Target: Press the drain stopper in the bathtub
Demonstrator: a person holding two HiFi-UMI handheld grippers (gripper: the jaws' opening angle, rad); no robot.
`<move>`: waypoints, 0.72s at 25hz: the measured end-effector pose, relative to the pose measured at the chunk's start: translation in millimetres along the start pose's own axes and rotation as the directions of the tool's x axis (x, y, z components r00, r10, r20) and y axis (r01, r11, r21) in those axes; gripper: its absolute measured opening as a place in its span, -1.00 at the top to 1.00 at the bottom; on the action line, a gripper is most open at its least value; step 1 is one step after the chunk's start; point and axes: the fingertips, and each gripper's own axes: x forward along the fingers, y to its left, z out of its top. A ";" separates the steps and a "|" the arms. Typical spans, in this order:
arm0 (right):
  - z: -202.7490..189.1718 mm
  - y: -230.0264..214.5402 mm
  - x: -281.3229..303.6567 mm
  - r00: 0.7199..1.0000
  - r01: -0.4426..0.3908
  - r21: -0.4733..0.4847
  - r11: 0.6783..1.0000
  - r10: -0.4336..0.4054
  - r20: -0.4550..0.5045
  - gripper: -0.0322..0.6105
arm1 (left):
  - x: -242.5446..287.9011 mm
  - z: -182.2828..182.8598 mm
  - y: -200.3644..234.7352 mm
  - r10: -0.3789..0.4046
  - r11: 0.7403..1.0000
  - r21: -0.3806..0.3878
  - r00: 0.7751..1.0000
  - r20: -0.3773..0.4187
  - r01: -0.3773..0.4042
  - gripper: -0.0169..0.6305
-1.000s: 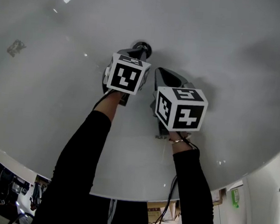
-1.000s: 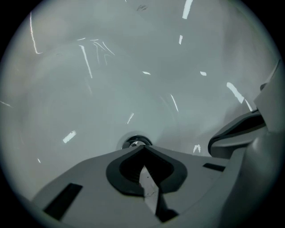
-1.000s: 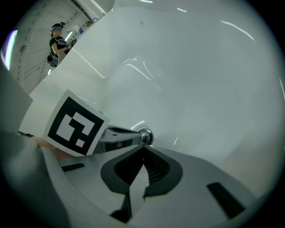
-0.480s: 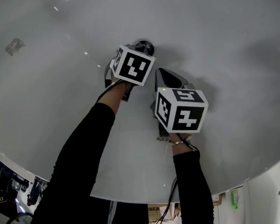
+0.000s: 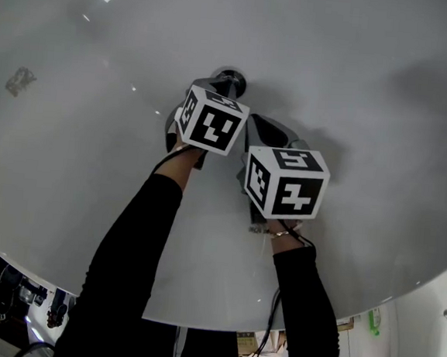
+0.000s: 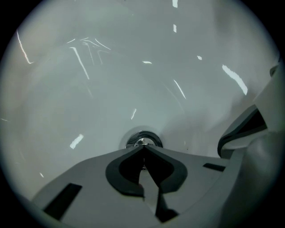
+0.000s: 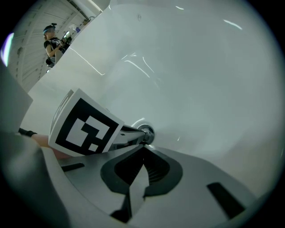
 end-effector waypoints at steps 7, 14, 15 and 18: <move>-0.1 -2.6 -0.5 1.000 0.002 0.012 1.000 -0.002 -0.001 0.89 | 3.0 0.9 -0.4 0.008 1.000 -0.024 1.000 -0.014 -0.008 0.93; -0.6 -3.6 -3.4 1.000 0.013 0.003 1.000 -0.013 -0.007 0.89 | -2.5 1.6 -0.7 -0.006 0.999 -0.045 1.000 -0.021 0.005 0.93; -0.7 -3.8 -3.9 1.000 0.016 0.000 1.000 -0.016 -0.008 0.89 | -3.9 1.9 -1.1 -0.010 0.999 -0.048 1.000 -0.020 0.009 0.93; -1.5 -3.6 -5.8 1.000 0.023 -0.004 1.000 -0.024 -0.012 0.89 | -7.6 1.3 -1.3 -0.014 0.998 -0.061 1.000 -0.019 0.013 0.93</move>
